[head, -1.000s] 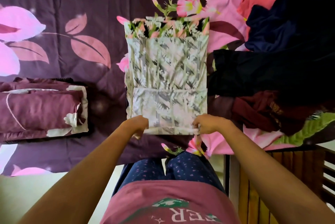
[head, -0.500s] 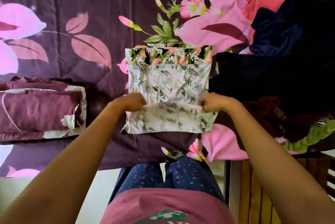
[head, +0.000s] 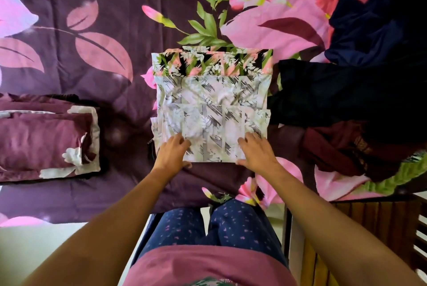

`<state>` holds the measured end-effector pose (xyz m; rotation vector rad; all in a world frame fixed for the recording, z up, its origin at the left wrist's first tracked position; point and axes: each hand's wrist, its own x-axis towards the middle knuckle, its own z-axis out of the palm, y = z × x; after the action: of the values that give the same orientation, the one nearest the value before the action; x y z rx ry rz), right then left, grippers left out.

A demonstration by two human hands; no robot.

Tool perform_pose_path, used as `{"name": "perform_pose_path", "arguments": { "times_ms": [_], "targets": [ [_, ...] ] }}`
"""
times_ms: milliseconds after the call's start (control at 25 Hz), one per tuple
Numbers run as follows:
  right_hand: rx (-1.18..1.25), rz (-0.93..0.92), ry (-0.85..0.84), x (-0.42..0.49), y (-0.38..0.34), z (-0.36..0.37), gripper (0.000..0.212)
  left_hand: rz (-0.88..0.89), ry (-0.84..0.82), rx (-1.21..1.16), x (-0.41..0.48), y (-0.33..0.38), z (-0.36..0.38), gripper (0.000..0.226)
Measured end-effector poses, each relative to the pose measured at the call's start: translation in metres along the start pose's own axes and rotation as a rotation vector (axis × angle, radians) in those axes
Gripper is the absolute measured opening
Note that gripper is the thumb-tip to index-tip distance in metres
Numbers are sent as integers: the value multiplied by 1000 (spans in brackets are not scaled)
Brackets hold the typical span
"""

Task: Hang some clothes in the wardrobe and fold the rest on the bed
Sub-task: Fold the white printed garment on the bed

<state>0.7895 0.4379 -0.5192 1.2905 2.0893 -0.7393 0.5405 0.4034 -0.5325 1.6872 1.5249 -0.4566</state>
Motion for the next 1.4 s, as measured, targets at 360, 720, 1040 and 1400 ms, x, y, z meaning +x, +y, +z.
{"name": "perform_pose_path", "arguments": {
  "times_ms": [360, 720, 1040, 1400],
  "targets": [
    [-83, -44, 89, -1, 5, 5, 32, 13, 208, 157, -3, -3, 15, 55],
    [169, -23, -581, -8, 23, -44, 3, -21, -454, -17, -22, 2, -24, 44],
    [314, 37, -287, 45, 47, -116, 32, 3, -206, -166, 21, -9, -124, 58],
    [72, 58, -20, 95, 43, -112, 55, -340, 401, -581, 45, 11, -91, 27]
  ]
}}
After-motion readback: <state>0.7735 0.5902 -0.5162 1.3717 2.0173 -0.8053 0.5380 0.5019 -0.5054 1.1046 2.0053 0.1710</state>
